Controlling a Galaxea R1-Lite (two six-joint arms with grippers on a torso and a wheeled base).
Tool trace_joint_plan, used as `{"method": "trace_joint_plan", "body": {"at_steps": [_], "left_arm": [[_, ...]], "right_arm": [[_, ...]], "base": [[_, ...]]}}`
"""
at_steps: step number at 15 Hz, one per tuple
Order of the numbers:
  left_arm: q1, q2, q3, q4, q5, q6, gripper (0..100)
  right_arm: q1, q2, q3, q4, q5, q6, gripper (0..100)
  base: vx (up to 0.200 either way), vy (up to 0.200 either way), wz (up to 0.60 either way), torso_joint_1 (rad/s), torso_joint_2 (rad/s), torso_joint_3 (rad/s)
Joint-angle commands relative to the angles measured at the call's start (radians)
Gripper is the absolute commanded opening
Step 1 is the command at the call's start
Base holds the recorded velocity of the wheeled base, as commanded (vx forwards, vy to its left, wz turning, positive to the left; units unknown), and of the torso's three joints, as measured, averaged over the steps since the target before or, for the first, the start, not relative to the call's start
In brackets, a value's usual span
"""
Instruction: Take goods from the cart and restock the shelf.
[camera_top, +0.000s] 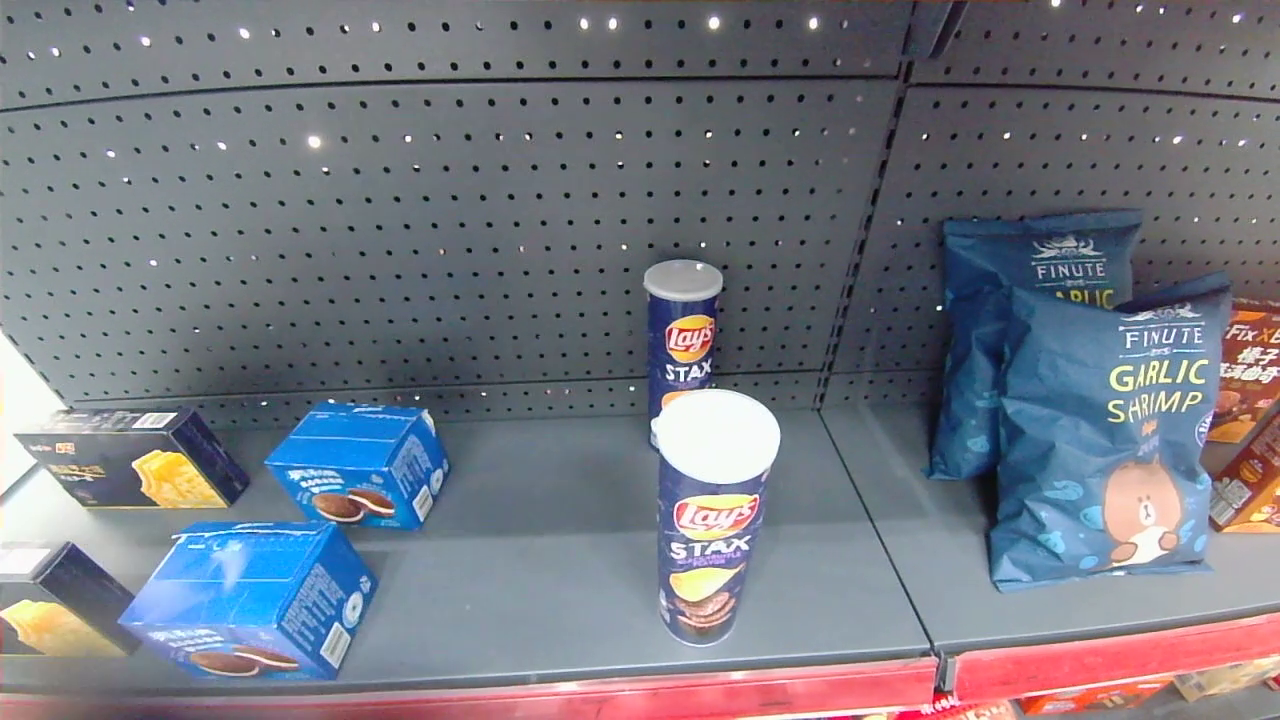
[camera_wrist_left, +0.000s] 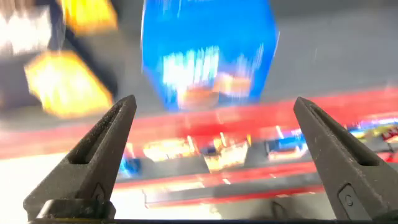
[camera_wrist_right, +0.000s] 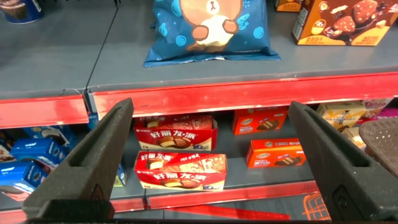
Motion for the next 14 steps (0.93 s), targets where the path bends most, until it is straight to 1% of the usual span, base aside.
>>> {"method": "trace_joint_plan", "body": {"at_steps": [1, 4, 5, 6, 7, 8, 9, 10, 11, 12, 14], "left_arm": [[0.1, -0.221, 0.075, 0.032, -0.088, -0.016, 100], [0.11, -0.26, 0.075, 0.033, -0.082, -0.018, 100], [0.2, -0.348, 0.075, 0.033, -0.09, -0.012, 100], [0.242, -0.35, 0.075, 0.033, -0.096, -0.01, 100], [0.252, -0.352, 0.075, 0.033, -0.087, -0.012, 100], [0.268, -0.352, 0.073, 0.035, -0.052, -0.01, 100], [0.306, -0.353, 0.079, 0.043, -0.024, -0.001, 100], [0.367, -0.356, 0.076, 0.089, -0.012, 0.01, 100], [0.39, -0.364, 0.073, 0.096, -0.015, 0.01, 100], [0.464, -0.451, 0.073, 0.093, -0.029, 0.019, 100], [0.458, -0.459, 0.075, 0.09, -0.058, 0.027, 100]], "right_arm": [[0.0, 0.001, 0.0, 0.0, 0.0, 0.0, 100], [0.0, 0.001, 0.0, -0.001, 0.0, 0.0, 100], [0.0, 0.001, 0.0, 0.0, 0.0, 0.0, 100], [0.0, 0.001, 0.0, -0.001, 0.0, 0.0, 100], [0.0, 0.001, 0.0, 0.0, 0.0, 0.0, 100], [0.0, 0.001, 0.0, 0.0, 0.0, 0.0, 100], [0.0, 0.001, 0.0, -0.001, 0.0, 0.0, 100], [0.0, 0.001, 0.0, -0.001, 0.0, 0.002, 100], [0.0, 0.001, 0.0, 0.0, 0.0, 0.0, 100], [0.0, 0.001, 0.0, 0.0, 0.0, 0.0, 100], [0.0, 0.001, 0.0, -0.001, 0.0, 0.0, 100]], "base": [[0.0, 0.0, 0.0, 0.0, 0.0, 0.0], [0.0, 0.0, 0.0, 0.0, 0.0, 0.0], [0.0, 0.0, 0.0, 0.0, 0.0, 0.0], [0.0, 0.0, 0.0, 0.0, 0.0, 0.0], [0.0, 0.0, 0.0, 0.0, 0.0, 0.0], [0.0, 0.0, 0.0, 0.0, 0.0, 0.0], [0.0, 0.0, 0.0, 0.0, 0.0, 0.0], [0.0, 0.0, 0.0, 0.0, 0.0, 0.0], [0.0, 0.0, 0.0, 0.0, 0.0, 0.0], [0.0, 0.0, 0.0, 0.0, 0.0, 0.0], [0.0, 0.0, 0.0, 0.0, 0.0, 0.0]]}}
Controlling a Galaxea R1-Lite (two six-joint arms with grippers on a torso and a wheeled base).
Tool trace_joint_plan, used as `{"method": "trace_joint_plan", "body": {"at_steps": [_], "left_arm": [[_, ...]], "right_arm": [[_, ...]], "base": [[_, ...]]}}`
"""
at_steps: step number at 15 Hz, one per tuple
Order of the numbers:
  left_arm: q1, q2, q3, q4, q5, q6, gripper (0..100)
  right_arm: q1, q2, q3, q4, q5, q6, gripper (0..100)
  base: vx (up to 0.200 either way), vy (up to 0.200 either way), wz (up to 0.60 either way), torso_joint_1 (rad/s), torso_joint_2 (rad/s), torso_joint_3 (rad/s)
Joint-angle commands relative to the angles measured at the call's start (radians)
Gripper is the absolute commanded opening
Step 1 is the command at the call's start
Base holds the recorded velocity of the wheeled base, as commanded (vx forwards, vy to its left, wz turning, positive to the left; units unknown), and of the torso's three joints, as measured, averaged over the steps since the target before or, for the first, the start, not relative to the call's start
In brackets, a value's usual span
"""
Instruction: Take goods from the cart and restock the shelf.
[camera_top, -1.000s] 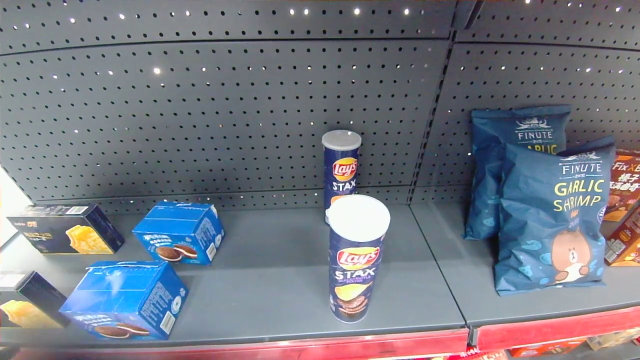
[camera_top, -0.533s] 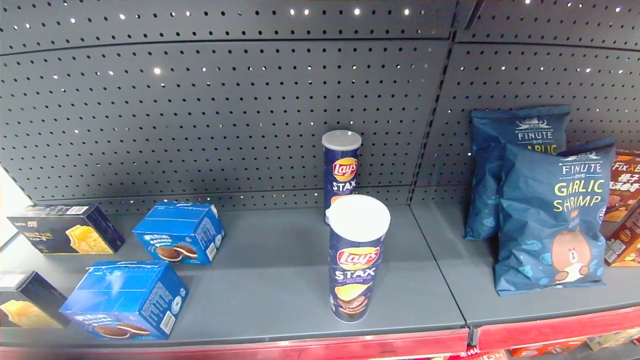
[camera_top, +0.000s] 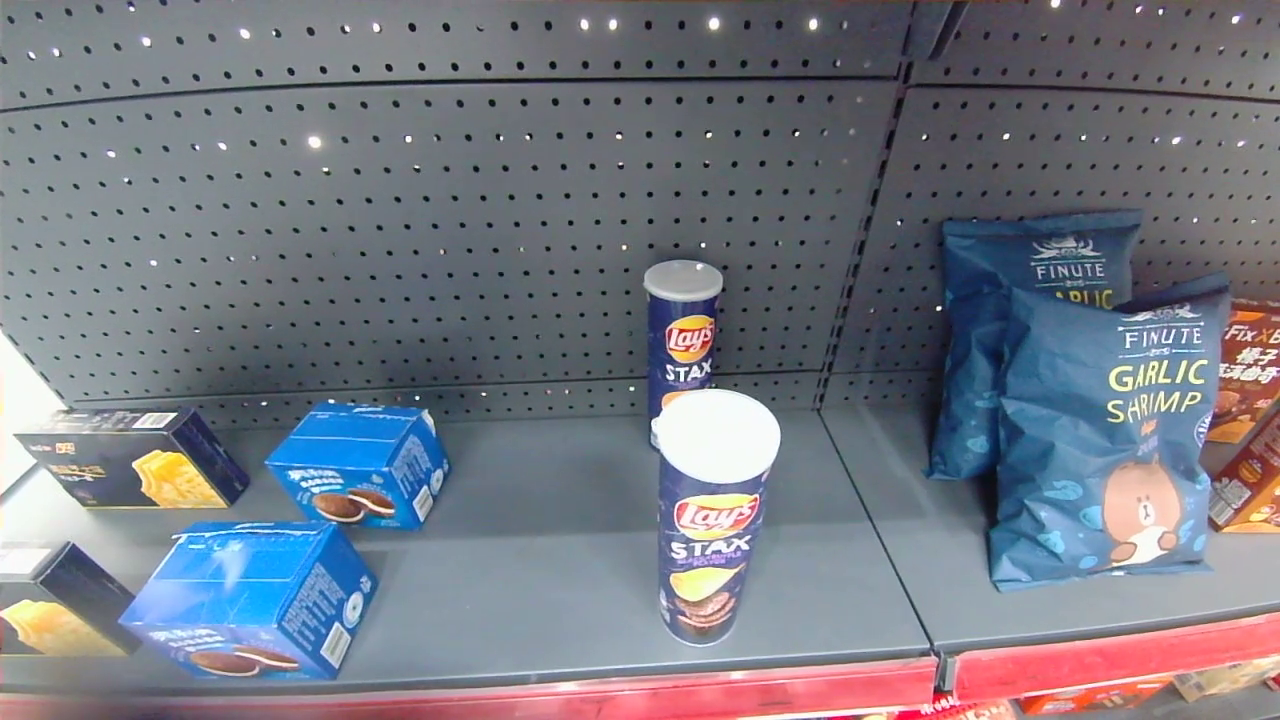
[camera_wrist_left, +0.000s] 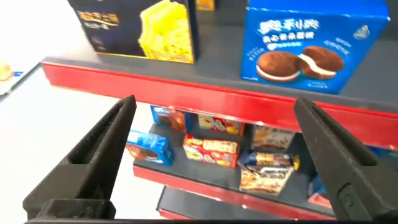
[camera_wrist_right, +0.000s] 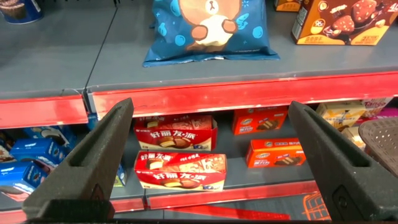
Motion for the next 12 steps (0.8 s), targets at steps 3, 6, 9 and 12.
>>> {"method": "trace_joint_plan", "body": {"at_steps": [3, 6, 9, 12], "left_arm": [[0.04, -0.061, 0.001, -0.003, -0.057, 0.014, 100], [0.04, -0.061, 0.002, -0.003, -0.057, 0.013, 100], [0.04, -0.061, 0.001, -0.003, -0.053, -0.001, 100], [0.04, -0.061, 0.002, -0.003, -0.053, 0.002, 100]], "right_arm": [[0.0, 0.001, 0.0, -0.001, 0.0, 0.0, 100], [0.0, 0.001, 0.0, 0.0, 0.0, 0.0, 100], [0.0, 0.001, 0.0, -0.001, 0.0, 0.0, 100], [0.0, 0.001, 0.0, 0.0, 0.006, -0.003, 100]], "base": [[0.0, 0.0, 0.0, 0.0, 0.0, 0.0], [0.0, 0.0, 0.0, 0.0, 0.0, 0.0], [0.0, 0.0, 0.0, 0.0, 0.0, 0.0], [0.0, 0.0, 0.0, 0.0, 0.0, 0.0]]}}
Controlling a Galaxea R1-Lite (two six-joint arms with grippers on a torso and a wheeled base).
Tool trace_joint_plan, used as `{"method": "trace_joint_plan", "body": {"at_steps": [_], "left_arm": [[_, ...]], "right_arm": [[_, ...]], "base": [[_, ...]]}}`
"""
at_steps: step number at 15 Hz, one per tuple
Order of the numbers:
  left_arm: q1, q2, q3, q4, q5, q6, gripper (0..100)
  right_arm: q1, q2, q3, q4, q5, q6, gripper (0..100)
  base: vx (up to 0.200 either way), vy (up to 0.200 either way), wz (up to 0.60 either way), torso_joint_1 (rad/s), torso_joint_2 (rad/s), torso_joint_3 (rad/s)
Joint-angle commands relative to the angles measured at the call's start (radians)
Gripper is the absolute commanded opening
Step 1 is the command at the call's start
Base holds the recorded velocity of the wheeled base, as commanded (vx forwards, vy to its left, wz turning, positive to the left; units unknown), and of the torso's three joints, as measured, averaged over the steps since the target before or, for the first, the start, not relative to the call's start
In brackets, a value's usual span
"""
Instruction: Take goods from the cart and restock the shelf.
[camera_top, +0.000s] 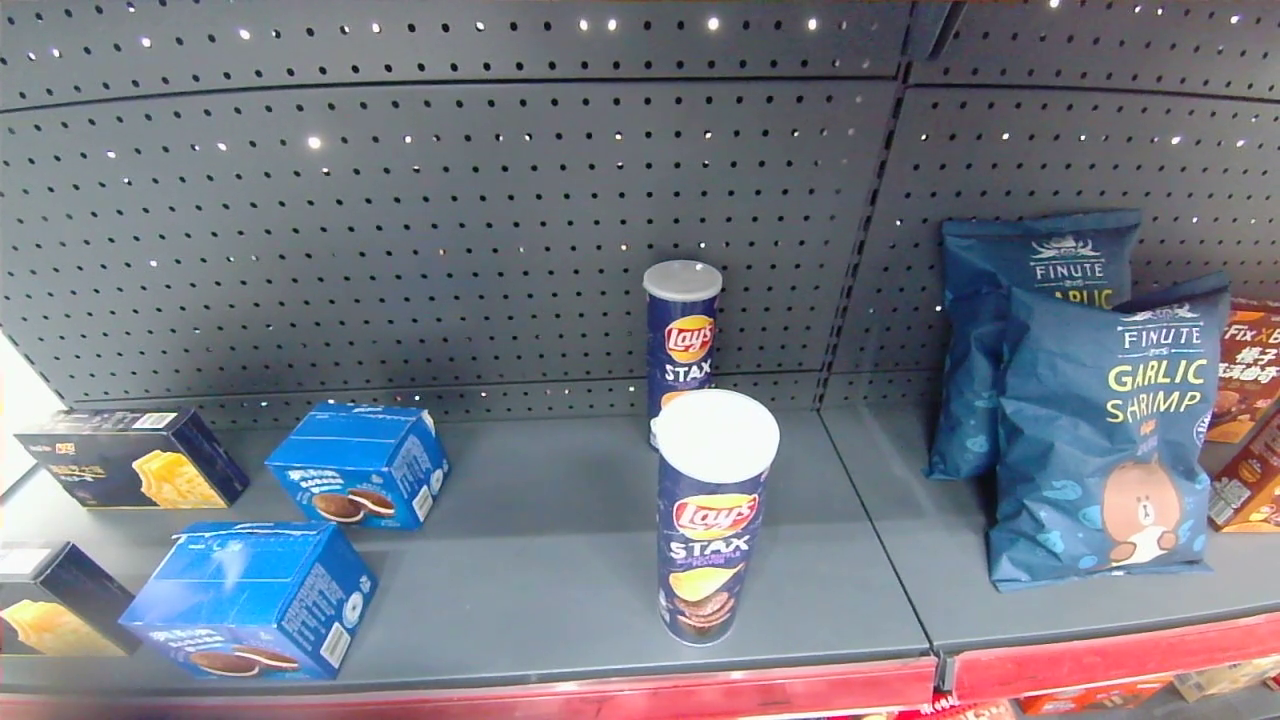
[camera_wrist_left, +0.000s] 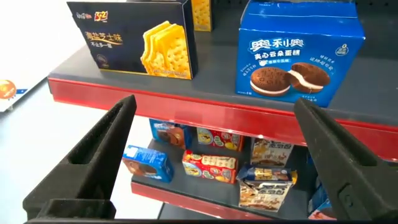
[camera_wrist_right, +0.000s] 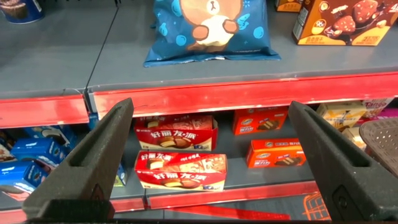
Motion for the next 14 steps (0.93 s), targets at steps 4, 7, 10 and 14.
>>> {"method": "trace_joint_plan", "body": {"at_steps": [4, 7, 10, 14], "left_arm": [[0.0, 0.0, 0.001, 0.0, 0.0, -0.002, 100], [0.0, 0.0, 0.001, 0.0, 0.0, -0.003, 100], [0.0, 0.0, 0.001, 0.0, 0.0, 0.0, 100], [0.0, 0.0, 0.001, 0.0, 0.0, -0.003, 100]], "right_arm": [[0.0, 0.001, 0.0, 0.0, 0.001, 0.001, 100], [0.0, 0.001, 0.0, 0.0, 0.001, 0.0, 100], [0.0, 0.001, 0.0, 0.0, 0.001, 0.0, 100], [0.0, 0.001, 0.0, 0.0, 0.001, 0.0, 100]], "base": [[-0.05, 0.0, 0.0, 0.001, 0.0, 0.002], [0.0, 0.0, 0.0, 0.0, 0.0, 0.0], [0.0, 0.0, 0.0, 0.0, 0.0, 0.0], [0.0, 0.0, 0.15, 0.001, 0.0, 0.002]]}}
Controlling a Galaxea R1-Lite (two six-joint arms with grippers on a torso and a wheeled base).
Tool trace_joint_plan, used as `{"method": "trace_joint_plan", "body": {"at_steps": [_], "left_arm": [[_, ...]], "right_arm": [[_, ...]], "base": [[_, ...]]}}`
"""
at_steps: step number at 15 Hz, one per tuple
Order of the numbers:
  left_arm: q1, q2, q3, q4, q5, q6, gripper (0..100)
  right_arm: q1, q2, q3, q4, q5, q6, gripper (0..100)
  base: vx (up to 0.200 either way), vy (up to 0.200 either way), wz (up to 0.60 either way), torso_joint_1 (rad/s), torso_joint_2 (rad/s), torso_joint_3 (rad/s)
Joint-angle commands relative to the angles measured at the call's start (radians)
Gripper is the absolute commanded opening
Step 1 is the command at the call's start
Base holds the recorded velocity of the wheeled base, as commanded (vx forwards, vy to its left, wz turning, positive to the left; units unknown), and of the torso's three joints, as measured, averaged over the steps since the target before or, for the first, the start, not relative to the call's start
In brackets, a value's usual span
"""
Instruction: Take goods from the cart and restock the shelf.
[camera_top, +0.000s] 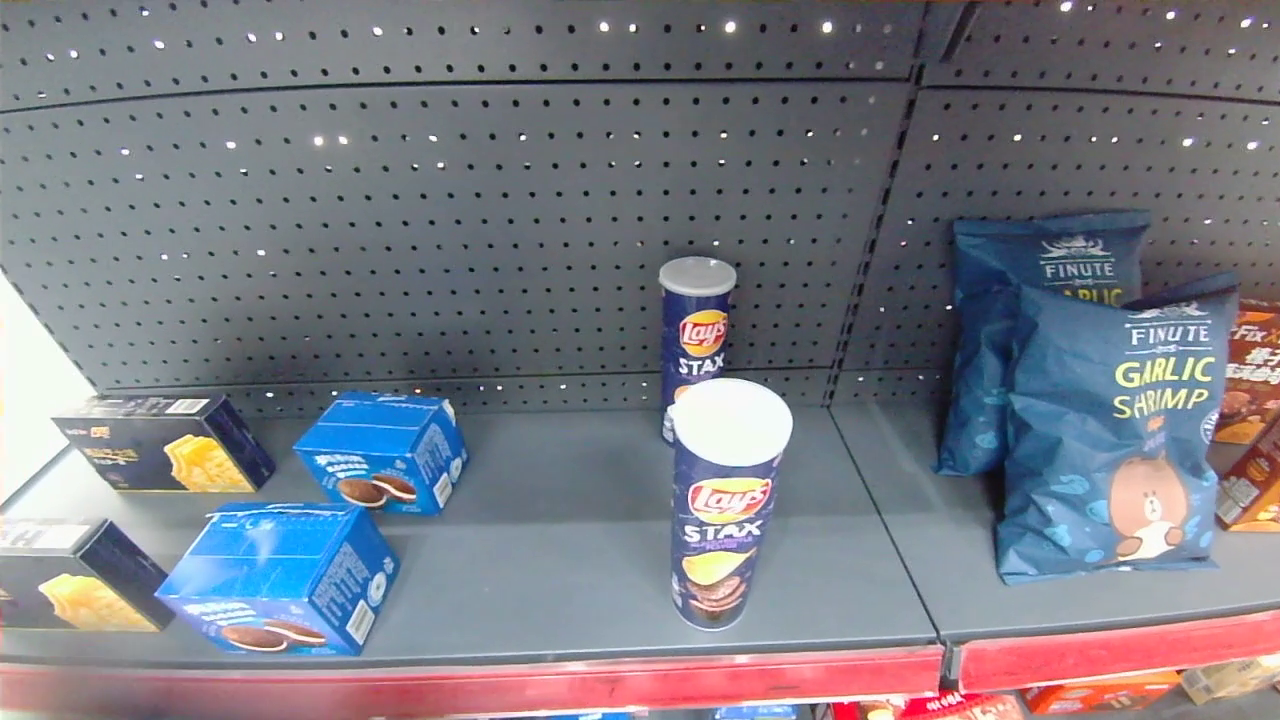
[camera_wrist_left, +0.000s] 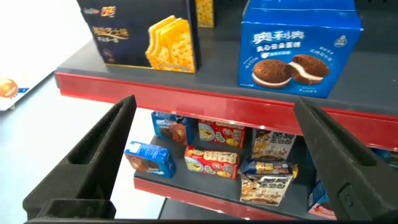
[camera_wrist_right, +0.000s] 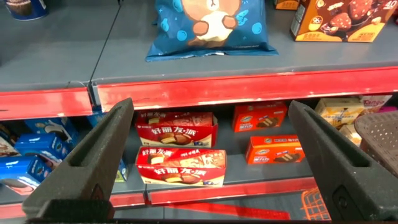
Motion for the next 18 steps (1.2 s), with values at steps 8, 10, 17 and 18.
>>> {"method": "trace_joint_plan", "body": {"at_steps": [8, 10, 17, 18], "left_arm": [[0.0, 0.0, 0.0, 0.001, 0.002, -0.001, 100], [0.0, 0.0, 0.0, 0.001, 0.002, -0.002, 100], [0.0, 0.0, 0.0, 0.001, 0.003, -0.004, 100], [0.0, 0.0, -0.002, 0.001, 0.002, -0.002, 100]], "right_arm": [[0.0, 0.001, 0.0, 0.001, 0.0, 0.001, 100], [0.0, 0.001, 0.0, -0.001, 0.0, 0.001, 100], [0.0, 0.001, 0.0, 0.001, 0.0, 0.001, 100], [0.0, 0.001, 0.0, -0.001, 0.001, 0.001, 100]], "base": [[0.0, 0.0, 0.0, 0.0, 0.0, 0.0], [0.0, 0.0, 0.0, 0.0, 0.0, 0.0], [0.029, 0.0, 0.0, 0.0, 0.0, 0.0], [0.2, 0.0, 0.0, 0.002, 0.01, 0.002]]}}
